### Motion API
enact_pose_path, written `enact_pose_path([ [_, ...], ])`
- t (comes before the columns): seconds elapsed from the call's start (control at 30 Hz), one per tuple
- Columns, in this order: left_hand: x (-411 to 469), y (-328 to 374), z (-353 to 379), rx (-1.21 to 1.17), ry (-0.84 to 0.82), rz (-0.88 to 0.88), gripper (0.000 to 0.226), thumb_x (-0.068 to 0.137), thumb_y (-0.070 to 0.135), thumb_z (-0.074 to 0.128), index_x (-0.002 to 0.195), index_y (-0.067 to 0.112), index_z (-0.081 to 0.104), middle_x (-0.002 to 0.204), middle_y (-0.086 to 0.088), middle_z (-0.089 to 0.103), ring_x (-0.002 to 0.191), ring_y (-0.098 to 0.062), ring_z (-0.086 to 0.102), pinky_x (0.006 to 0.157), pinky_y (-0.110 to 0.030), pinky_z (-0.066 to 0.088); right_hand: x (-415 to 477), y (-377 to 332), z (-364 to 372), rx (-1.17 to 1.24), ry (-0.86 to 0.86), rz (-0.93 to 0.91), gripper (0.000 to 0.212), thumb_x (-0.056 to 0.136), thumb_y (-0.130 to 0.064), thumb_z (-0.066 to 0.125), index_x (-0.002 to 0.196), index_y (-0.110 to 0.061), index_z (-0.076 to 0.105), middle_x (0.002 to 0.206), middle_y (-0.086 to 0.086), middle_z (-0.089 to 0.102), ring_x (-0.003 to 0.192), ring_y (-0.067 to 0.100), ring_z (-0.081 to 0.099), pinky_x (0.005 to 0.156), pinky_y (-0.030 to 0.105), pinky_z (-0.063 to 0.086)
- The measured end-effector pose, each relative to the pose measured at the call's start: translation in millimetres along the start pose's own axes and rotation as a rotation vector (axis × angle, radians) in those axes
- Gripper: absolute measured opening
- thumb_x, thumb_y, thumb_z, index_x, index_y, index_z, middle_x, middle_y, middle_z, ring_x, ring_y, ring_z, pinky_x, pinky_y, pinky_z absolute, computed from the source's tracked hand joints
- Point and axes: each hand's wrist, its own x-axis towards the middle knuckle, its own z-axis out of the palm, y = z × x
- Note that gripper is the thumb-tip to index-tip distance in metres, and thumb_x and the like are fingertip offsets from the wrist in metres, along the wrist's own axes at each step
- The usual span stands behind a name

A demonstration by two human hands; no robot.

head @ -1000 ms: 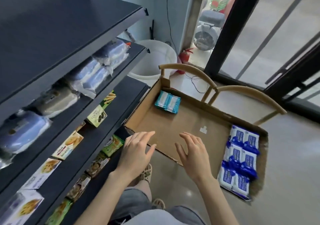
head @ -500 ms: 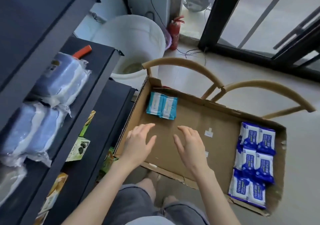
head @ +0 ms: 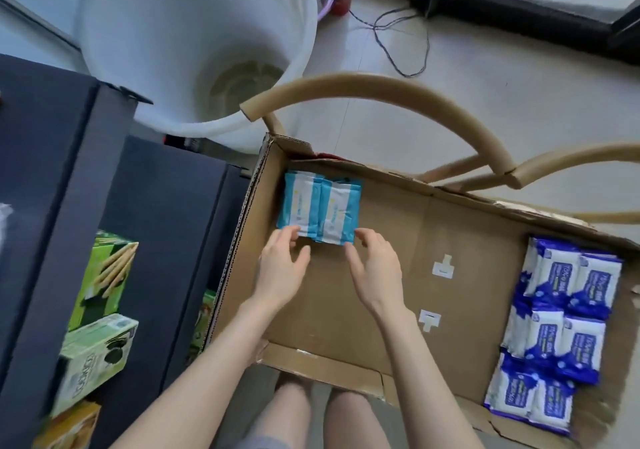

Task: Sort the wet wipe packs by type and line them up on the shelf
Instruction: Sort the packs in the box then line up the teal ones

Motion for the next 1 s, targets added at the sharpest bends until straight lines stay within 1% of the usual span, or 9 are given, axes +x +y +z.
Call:
enact_pose_path([
  [0.1,37,-16,23,-0.034,0.035,-0.079,0.042,0.091,0.014,0.059,0.131,0.009,0.048,0.127,-0.006,0.05,0.114,-0.018,0.052,0.096,-0.022,0.036,36,18,23,0.047,-0.014,0.065,0.036,0.095,-0.026,0.053,0.127,-0.009,0.052,0.124,0.007,0.058,0.113,0.023,0.052,0.092,0.029,0.038],
  [0.2,67,-32,45,-0.074,0.086,-0.175,0.049,0.092,0.017,0.059,0.137,0.008,0.041,0.133,-0.007,0.043,0.121,-0.02,0.046,0.105,-0.031,0.036,67,35,45,0.092,-0.022,0.109,0.041,0.094,-0.026,0.055,0.13,-0.008,0.048,0.129,0.007,0.055,0.115,0.022,0.053,0.096,0.032,0.041],
  [0.3,91,-45,64,-0.103,0.165,-0.261,0.057,0.09,0.024,0.061,0.139,0.005,0.038,0.133,-0.008,0.039,0.122,-0.023,0.044,0.105,-0.033,0.036,90,47,63,0.126,-0.019,0.136,0.045,0.092,-0.027,0.059,0.131,-0.01,0.045,0.126,0.005,0.052,0.112,0.019,0.053,0.095,0.035,0.045],
  [0.5,113,-59,91,-0.096,0.35,-0.301,0.063,0.081,0.033,0.071,0.132,0.006,0.045,0.127,-0.009,0.04,0.12,-0.023,0.039,0.103,-0.034,0.034,120,65,85,0.247,0.057,0.225,0.04,0.084,-0.03,0.07,0.114,-0.014,0.049,0.105,0.002,0.057,0.086,0.011,0.052,0.079,0.028,0.046],
  [0.67,119,-65,98,-0.132,0.416,-0.352,0.065,0.073,0.035,0.077,0.125,0.008,0.049,0.123,-0.007,0.045,0.117,-0.023,0.042,0.103,-0.039,0.035,131,72,94,0.34,0.082,0.278,0.033,0.076,-0.026,0.078,0.094,-0.016,0.052,0.077,-0.004,0.052,0.066,0.008,0.047,0.071,0.031,0.047],
  [0.8,123,-66,91,-0.154,0.384,-0.406,0.058,0.068,0.039,0.081,0.109,0.009,0.054,0.106,0.002,0.047,0.106,-0.024,0.05,0.097,-0.043,0.04,133,72,93,0.343,0.08,0.276,0.024,0.076,-0.024,0.078,0.083,-0.012,0.058,0.07,-0.004,0.051,0.061,0.008,0.044,0.064,0.023,0.039],
  [0.9,119,-62,84,-0.142,0.329,-0.402,0.042,0.071,0.038,0.079,0.094,0.016,0.052,0.1,0.004,0.047,0.099,-0.023,0.052,0.094,-0.044,0.043,129,69,89,0.395,0.064,0.285,0.025,0.076,-0.024,0.077,0.081,-0.006,0.06,0.072,0.003,0.054,0.064,0.011,0.045,0.063,0.024,0.039],
  [0.97,112,-61,78,-0.197,0.32,-0.398,0.034,0.074,0.033,0.078,0.087,0.016,0.051,0.097,0.003,0.055,0.095,-0.022,0.056,0.088,-0.042,0.048,121,63,81,0.458,0.07,0.281,0.024,0.078,-0.024,0.075,0.082,-0.005,0.061,0.075,0.007,0.06,0.064,0.01,0.048,0.062,0.023,0.042],
  [1.0,107,-59,75,-0.27,0.315,-0.404,0.03,0.075,0.029,0.077,0.086,0.016,0.053,0.095,0.003,0.061,0.092,-0.021,0.059,0.084,-0.038,0.051,115,60,76,0.486,0.076,0.278,0.022,0.079,-0.023,0.075,0.082,-0.006,0.061,0.076,0.004,0.062,0.064,0.007,0.049,0.06,0.019,0.042],
])
